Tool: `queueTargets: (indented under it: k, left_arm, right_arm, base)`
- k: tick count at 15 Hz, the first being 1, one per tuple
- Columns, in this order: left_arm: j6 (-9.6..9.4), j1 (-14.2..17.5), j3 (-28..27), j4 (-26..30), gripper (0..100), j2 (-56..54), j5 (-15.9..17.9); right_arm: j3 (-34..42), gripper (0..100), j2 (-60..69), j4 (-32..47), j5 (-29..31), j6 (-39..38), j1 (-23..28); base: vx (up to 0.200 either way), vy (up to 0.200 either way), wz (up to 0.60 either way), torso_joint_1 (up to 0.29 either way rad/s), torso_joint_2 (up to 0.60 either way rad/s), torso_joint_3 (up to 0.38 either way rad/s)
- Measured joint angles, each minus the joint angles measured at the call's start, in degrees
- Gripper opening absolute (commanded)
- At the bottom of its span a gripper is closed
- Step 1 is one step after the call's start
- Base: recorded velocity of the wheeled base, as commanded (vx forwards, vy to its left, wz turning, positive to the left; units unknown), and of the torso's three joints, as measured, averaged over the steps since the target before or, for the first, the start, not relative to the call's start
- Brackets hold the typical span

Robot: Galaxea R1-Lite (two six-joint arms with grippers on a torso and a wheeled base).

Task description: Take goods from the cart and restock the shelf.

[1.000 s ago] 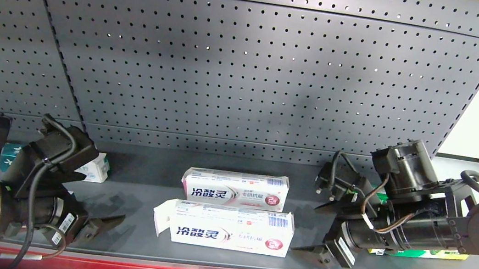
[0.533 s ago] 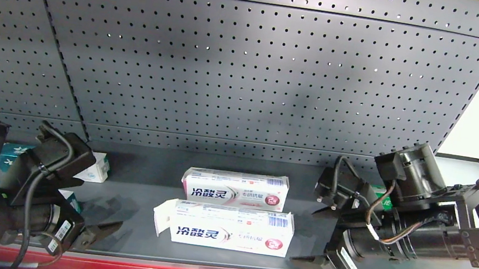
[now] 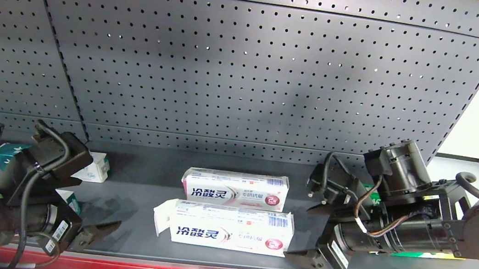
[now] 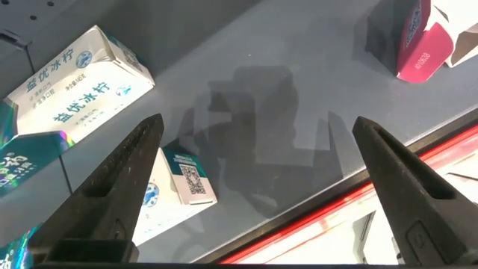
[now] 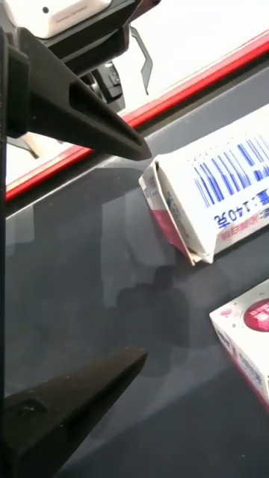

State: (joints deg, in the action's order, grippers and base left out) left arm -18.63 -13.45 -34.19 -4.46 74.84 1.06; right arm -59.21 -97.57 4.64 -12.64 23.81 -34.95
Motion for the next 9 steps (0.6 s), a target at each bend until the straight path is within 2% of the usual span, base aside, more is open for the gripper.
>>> queueTargets:
  k: [9]
  left_arm:
    - [0.05,-0.02,1.65,-0.02,100,-0.85,0.09]
  right_arm:
    - [1.19,100,-0.61,-1.78,-0.07,-0.09,0.78]
  base:
    - [0.000,0.000,0.00,0.000,0.00,0.000]
